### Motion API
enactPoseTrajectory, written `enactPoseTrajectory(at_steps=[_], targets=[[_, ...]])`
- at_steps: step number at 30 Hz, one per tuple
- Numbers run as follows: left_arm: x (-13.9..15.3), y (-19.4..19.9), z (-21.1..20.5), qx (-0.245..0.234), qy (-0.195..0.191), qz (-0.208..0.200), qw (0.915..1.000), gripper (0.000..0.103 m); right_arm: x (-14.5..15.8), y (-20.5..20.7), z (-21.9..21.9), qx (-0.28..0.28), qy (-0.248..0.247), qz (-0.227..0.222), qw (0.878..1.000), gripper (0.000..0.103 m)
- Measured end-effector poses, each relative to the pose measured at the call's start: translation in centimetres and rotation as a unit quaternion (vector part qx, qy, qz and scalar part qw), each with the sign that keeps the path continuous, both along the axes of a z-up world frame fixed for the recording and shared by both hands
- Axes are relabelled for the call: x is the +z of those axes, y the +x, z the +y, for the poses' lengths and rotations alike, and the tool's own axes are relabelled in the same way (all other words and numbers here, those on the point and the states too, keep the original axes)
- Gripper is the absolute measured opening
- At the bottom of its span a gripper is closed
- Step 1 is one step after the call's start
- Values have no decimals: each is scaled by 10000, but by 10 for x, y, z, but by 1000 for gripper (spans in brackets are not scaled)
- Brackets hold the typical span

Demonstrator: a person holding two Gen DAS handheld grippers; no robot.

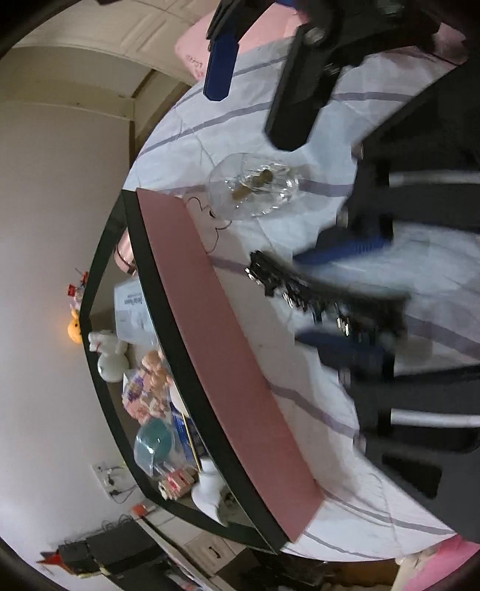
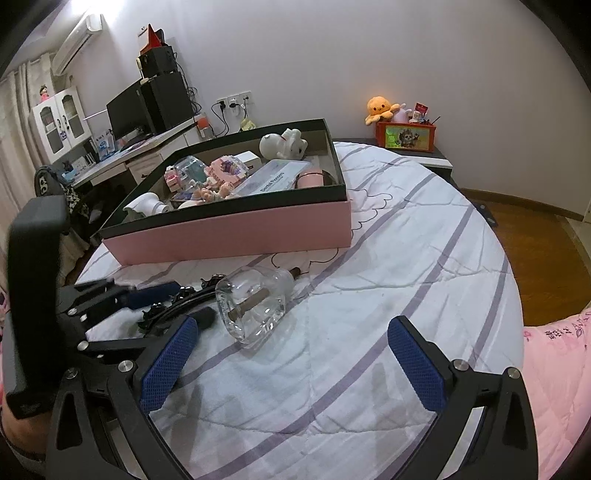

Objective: Organize rigid objects
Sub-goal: 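Grasp the black hair clip with the left gripper while the right grasps the glass bottle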

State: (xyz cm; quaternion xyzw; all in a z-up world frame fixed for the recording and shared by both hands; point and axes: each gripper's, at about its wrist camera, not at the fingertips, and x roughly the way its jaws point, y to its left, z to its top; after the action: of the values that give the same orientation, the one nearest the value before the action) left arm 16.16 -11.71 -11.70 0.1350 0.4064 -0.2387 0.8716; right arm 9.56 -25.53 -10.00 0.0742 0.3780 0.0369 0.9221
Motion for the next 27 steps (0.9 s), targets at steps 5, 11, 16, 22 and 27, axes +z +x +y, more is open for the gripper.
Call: enactPoseTrajectory(at_steps=[5,11,16,22,27], targets=[[2,-6,35,493,-549,89,9972,19,-5,12,4,5,-17,123,9999,103],[4,-14,65,1057,-883,-26,9905,20,-19,32,20,93,-131,341,9993,103],[3,-16,67,1085,-856,-66,9904,20,-22,37,22,15,-255,398,9989,86],[3,-14,70,1172,-981,-31,9882,20,-20,34,22,153,-326,367,9987,41],[4,-15,73,1202,-1033,-38,9874,20,-15,20,23,331,-172,168,9992,41]])
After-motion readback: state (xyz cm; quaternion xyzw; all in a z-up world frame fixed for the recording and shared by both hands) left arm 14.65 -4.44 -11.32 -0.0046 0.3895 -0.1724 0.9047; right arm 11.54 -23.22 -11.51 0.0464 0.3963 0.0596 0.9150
